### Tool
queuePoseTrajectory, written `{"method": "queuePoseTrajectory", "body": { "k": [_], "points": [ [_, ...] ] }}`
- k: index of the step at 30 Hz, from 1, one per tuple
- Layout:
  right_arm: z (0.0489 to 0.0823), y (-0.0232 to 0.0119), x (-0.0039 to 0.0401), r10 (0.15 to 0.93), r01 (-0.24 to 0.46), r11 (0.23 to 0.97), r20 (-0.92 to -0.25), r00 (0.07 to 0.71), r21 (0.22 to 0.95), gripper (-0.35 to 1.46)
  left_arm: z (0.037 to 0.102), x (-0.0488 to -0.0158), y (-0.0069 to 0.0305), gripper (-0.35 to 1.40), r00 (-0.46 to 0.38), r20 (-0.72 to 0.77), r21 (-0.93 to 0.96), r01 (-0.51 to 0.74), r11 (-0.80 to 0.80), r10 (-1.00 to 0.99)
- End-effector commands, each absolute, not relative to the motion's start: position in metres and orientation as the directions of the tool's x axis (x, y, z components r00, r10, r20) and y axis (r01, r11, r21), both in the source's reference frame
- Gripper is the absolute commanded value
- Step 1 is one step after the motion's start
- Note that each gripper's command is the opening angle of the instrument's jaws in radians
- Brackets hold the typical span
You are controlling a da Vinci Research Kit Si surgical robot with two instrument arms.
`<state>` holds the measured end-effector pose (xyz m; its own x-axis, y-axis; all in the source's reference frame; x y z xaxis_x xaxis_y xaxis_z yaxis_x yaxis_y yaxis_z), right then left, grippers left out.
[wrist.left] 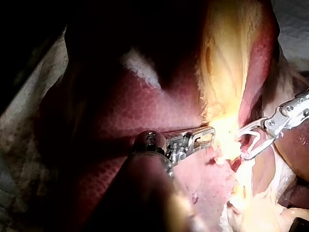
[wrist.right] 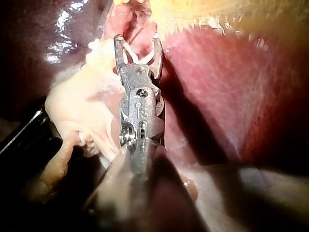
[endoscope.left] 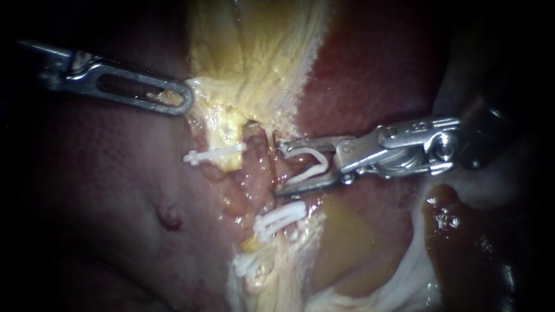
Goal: Clipping third clip right tube
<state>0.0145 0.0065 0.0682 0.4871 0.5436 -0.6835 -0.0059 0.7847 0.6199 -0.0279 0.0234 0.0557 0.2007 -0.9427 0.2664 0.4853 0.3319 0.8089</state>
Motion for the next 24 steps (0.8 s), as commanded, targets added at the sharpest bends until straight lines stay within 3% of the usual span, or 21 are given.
{"method": "queuePoseTrajectory", "body": {
  "k": [1, 13, 24],
  "points": [
    [0.0683, 0.0065, 0.0148, 0.549, -0.004, 0.779, -0.68, 0.486, 0.626, 0.5, 0.0557, -0.0279, 0.0234, -0.35, 0.201, 0.267, 0.809, 0.485, 0.332, -0.943],
    [0.0687, 0.0069, 0.0161, 0.65, 0.014, 0.702, -0.648, 0.397, 0.712, 0.5, 0.0558, -0.028, 0.0234, -0.35, 0.201, 0.267, 0.809, 0.485, 0.332, -0.943],
    [0.0692, 0.0074, 0.0168, 0.745, 0.098, 0.606, -0.606, 0.279, 0.79, 0.5, 0.0559, -0.0279, 0.0235, -0.35, 0.201, 0.267, 0.809, 0.485, 0.332, -0.943]
  ]
}}
